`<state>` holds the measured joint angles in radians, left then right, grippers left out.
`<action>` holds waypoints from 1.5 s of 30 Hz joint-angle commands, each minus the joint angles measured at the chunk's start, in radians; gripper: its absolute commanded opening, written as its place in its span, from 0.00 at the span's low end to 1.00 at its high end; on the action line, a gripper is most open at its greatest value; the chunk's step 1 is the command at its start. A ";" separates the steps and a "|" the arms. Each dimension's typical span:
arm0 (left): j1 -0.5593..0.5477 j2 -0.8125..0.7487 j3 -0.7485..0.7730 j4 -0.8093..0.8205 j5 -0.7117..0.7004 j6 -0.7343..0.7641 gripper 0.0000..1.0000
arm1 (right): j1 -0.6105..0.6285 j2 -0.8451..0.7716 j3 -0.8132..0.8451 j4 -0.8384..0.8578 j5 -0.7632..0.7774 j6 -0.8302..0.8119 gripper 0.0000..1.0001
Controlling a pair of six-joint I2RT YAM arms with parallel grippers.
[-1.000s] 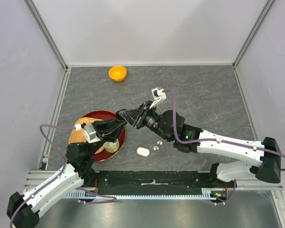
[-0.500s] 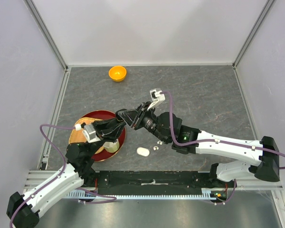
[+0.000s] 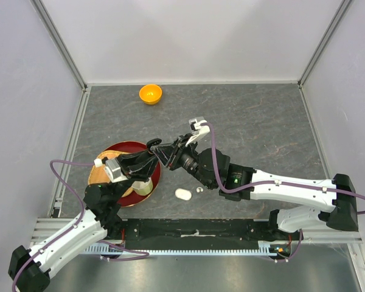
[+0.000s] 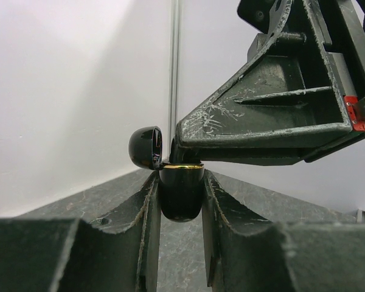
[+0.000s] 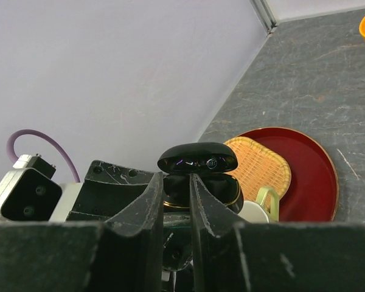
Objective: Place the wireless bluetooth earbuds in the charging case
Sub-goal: Place the earbud in the charging case.
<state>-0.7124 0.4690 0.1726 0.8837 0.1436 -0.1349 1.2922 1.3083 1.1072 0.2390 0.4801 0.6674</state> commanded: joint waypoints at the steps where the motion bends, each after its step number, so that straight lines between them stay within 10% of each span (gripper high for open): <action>1: 0.001 -0.021 0.015 0.110 -0.061 -0.020 0.02 | 0.016 0.003 0.022 -0.089 0.032 -0.037 0.00; 5: 0.001 -0.020 0.016 0.109 -0.030 -0.019 0.02 | 0.016 0.006 0.036 -0.092 0.041 -0.038 0.02; 12: 0.001 -0.029 0.018 0.069 0.005 -0.020 0.02 | 0.015 -0.003 0.075 -0.089 0.038 -0.055 0.47; 21: 0.001 -0.070 0.001 0.014 0.005 -0.023 0.02 | 0.015 -0.043 0.134 -0.032 -0.024 -0.136 0.73; 45: 0.001 -0.026 0.065 -0.031 0.083 -0.048 0.02 | 0.013 -0.046 0.178 -0.316 0.117 -0.172 0.80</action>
<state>-0.7132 0.4305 0.1860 0.8215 0.1928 -0.1486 1.3087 1.2407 1.2407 -0.0368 0.6003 0.4934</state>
